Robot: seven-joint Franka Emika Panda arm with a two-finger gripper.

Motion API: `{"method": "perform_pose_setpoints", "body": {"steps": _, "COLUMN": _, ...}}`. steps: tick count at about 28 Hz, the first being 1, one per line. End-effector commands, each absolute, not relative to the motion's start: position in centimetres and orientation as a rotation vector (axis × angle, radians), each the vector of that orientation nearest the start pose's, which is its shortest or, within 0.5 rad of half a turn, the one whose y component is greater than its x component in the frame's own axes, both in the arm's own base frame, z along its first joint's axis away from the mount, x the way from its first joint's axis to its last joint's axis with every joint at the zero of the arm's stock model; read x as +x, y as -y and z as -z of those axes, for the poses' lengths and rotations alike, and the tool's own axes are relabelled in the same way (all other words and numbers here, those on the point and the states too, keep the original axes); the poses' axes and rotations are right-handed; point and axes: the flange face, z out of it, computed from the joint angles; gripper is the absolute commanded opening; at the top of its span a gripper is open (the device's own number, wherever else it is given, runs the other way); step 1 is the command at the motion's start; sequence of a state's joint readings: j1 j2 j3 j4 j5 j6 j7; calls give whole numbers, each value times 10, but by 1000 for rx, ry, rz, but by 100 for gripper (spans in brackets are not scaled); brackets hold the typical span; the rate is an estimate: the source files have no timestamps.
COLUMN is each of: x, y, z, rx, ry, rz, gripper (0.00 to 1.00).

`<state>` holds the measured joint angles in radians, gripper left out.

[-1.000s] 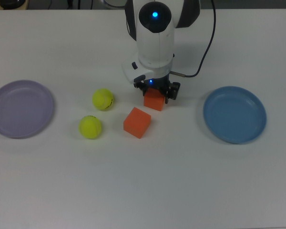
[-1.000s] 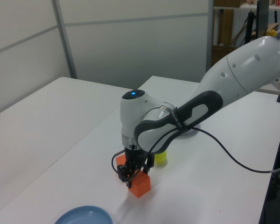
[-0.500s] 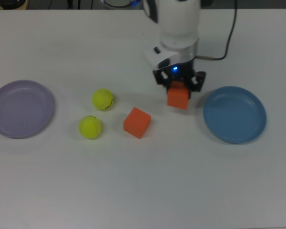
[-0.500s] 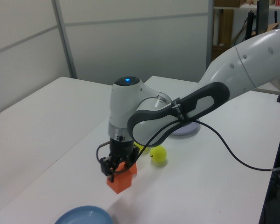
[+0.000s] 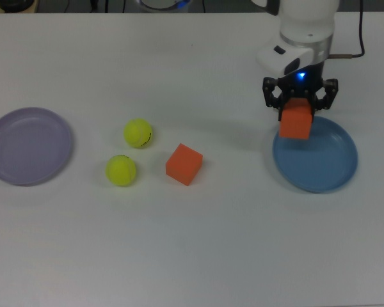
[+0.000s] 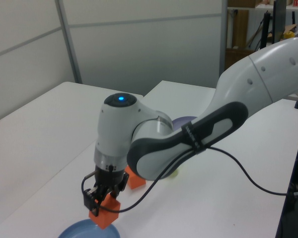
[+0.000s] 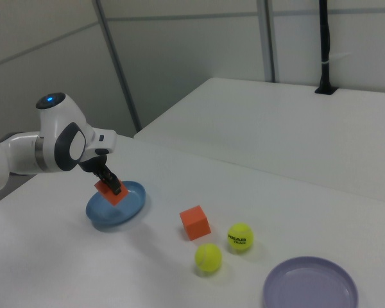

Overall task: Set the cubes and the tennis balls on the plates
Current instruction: 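Carry the orange cube onto the blue plate and release it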

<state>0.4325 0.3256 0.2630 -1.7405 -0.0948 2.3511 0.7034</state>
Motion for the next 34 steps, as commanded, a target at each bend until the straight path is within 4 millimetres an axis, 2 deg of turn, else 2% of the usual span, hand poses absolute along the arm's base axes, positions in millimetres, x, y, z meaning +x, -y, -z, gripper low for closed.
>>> {"method": "perform_pose_setpoints", "body": {"steps": 1, "x": 538, "y": -434, "z": -408, "rx": -2923, "ry": 1, "rz": 395, "gripper": 0}}
{"method": "perform_pose_setpoints", "body": {"steps": 4, "x": 533, "y": -448, "z": -392, "rx": -2930, "ry": 5, "rz": 412, "gripper": 0}}
{"method": "perform_pose_setpoints", "body": {"steps": 9, "x": 527, "y": -464, "z": -378, "rx": -2944, "ry": 20, "rz": 446, "gripper": 0}}
{"method": "perform_pose_setpoints", "body": {"steps": 14, "x": 526, "y": -473, "z": -370, "rx": -2941, "ry": 4, "rz": 445, "gripper": 0}}
{"method": "perform_pose_setpoints", "body": {"steps": 16, "x": 528, "y": -476, "z": -373, "rx": -2922, "ry": -11, "rz": 457, "gripper": 0}}
{"method": "perform_pose_setpoints", "body": {"steps": 17, "x": 528, "y": -476, "z": -373, "rx": -2912, "ry": -23, "rz": 462, "gripper": 5}}
{"method": "perform_pose_setpoints", "body": {"steps": 18, "x": 529, "y": -477, "z": -371, "rx": -2905, "ry": -31, "rz": 462, "gripper": 16}}
{"method": "perform_pose_setpoints", "body": {"steps": 19, "x": 529, "y": -478, "z": -367, "rx": -2902, "ry": -46, "rz": 457, "gripper": 73}}
{"method": "perform_pose_setpoints", "body": {"steps": 20, "x": 530, "y": -478, "z": -368, "rx": -2898, "ry": -53, "rz": 459, "gripper": 100}}
{"method": "perform_pose_setpoints", "body": {"steps": 28, "x": 531, "y": -477, "z": -374, "rx": -2877, "ry": -123, "rz": 444, "gripper": 100}}
{"method": "perform_pose_setpoints", "body": {"steps": 32, "x": 534, "y": -471, "z": -397, "rx": -2852, "ry": -156, "rz": 473, "gripper": 100}}
{"method": "perform_pose_setpoints", "body": {"steps": 34, "x": 546, "y": -453, "z": -413, "rx": -2829, "ry": -226, "rz": 479, "gripper": 100}}
